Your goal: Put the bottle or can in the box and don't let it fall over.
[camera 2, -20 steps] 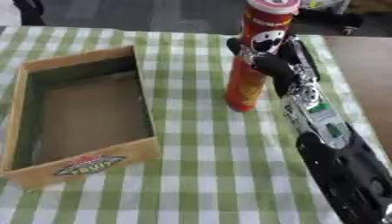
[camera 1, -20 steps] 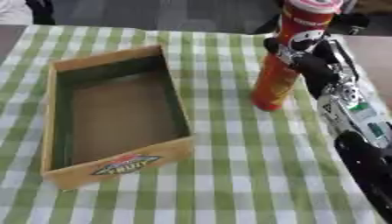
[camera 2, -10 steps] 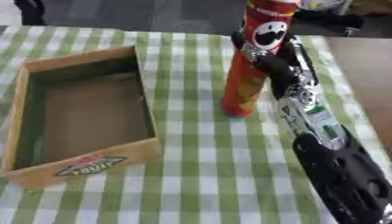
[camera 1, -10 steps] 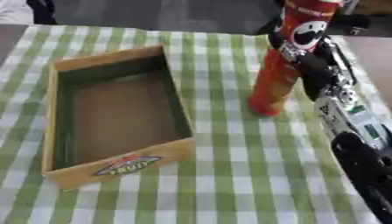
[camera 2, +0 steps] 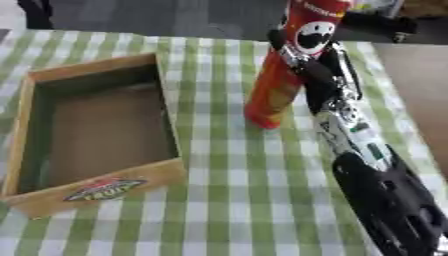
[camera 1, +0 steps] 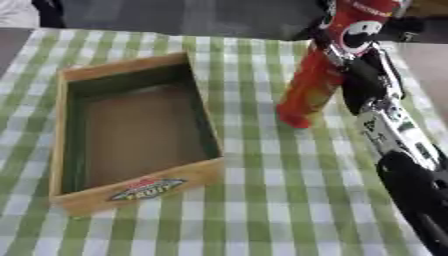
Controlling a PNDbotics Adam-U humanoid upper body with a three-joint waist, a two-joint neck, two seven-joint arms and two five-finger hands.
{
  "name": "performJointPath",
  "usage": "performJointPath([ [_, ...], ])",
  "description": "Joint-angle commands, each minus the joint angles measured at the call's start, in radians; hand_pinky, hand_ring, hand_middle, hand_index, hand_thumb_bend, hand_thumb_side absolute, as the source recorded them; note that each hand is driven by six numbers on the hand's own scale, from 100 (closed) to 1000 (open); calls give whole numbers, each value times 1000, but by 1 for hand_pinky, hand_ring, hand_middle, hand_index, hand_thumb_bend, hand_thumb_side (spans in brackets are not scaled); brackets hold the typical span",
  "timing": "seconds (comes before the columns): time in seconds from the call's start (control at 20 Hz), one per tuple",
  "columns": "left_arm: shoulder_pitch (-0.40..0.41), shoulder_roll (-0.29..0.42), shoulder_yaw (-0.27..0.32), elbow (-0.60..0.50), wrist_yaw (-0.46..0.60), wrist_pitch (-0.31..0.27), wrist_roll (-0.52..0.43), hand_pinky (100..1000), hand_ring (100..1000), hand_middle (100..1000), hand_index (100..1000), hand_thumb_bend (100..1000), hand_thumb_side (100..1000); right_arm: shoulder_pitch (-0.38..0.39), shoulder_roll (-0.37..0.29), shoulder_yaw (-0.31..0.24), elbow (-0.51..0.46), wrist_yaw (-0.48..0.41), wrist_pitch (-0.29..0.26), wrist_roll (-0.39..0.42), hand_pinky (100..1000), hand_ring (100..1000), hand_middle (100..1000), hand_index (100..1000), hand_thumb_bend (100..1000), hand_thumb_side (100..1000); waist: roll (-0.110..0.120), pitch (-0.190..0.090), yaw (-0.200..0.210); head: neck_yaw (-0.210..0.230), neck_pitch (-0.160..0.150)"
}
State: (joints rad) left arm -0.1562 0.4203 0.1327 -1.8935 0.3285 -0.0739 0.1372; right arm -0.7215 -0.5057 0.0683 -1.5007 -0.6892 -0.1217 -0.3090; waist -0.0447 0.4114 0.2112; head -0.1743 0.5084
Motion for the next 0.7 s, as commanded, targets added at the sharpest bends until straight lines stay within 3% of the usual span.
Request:
performJointPath([
  [0.05, -3, 11, 10, -17, 4, 1, -1, 889, 906, 784, 827, 205, 640, -10, -26, -7, -41, 6, -8, 18, 364, 367, 400, 468, 188, 100, 3, -19, 1, 5, -6],
  [0.7, -3, 23, 10, -18, 5, 1, -4, 889, 902, 779, 822, 203, 631, -58, -75, 4, -296, 70, 89, 16, 368, 373, 405, 474, 316, 100, 1, -53, -3, 1, 0],
])
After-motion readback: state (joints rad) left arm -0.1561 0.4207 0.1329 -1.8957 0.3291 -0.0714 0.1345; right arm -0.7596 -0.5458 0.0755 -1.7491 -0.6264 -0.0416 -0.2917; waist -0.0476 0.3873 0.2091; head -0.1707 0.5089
